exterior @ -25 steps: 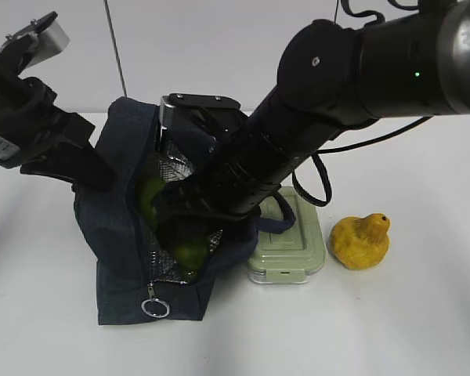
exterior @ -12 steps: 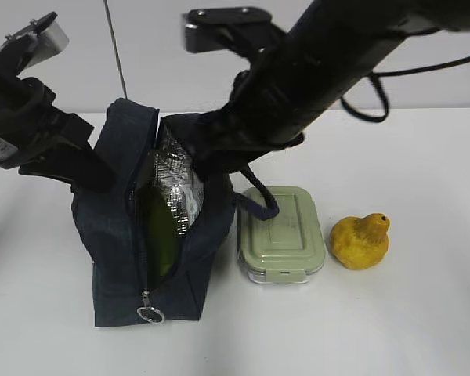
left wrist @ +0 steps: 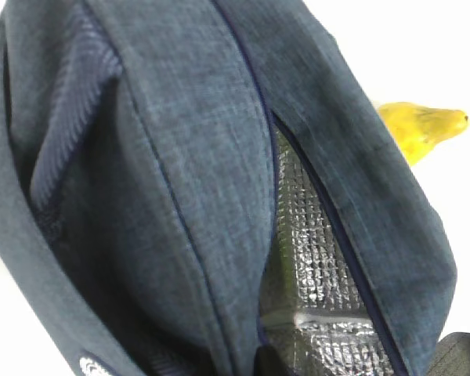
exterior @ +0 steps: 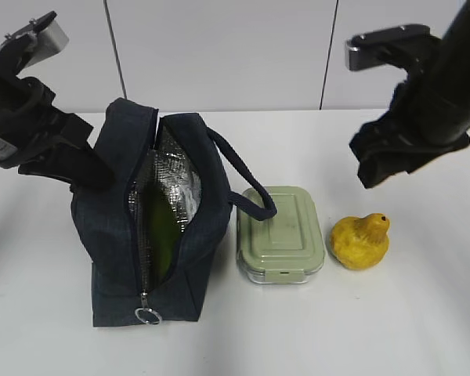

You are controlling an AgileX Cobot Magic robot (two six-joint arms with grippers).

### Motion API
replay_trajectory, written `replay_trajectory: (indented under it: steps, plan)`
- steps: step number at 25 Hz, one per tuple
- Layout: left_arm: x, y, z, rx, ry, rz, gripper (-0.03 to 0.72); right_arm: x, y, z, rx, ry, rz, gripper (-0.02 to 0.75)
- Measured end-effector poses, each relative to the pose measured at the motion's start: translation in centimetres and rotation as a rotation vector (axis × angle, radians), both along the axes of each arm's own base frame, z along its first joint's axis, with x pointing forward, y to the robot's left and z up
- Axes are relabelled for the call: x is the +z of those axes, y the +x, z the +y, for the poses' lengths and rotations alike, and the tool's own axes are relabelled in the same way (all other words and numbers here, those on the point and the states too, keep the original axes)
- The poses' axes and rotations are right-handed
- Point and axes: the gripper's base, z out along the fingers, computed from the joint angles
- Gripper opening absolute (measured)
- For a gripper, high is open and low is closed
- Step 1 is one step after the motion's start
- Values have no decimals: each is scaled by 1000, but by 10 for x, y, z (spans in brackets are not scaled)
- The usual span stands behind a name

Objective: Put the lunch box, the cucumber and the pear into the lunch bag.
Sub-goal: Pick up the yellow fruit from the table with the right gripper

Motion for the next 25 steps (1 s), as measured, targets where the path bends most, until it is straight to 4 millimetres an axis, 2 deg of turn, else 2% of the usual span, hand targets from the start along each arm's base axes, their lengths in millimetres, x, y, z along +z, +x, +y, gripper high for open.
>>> replay_trajectory:
  steps: [4, 10, 21, 22, 25]
  plan:
    - [0, 0, 0, 0, 2, -1, 13, -22, -4, -3, -7, -6, 38, 497]
    - [0, 0, 0, 0, 5, -3, 13, -55, 9, 1, -7, -26, 103, 466]
    - [0, 0, 1, -2, 10, -5, 13, -84, 21, 4, 0, -47, 125, 423]
    - [0, 0, 1, -3, 12, -6, 13, -87, 22, 4, 1, -53, 130, 400]
    - [0, 0, 1, -3, 13, -6, 13, -88, 23, 3, 7, -61, 124, 262]
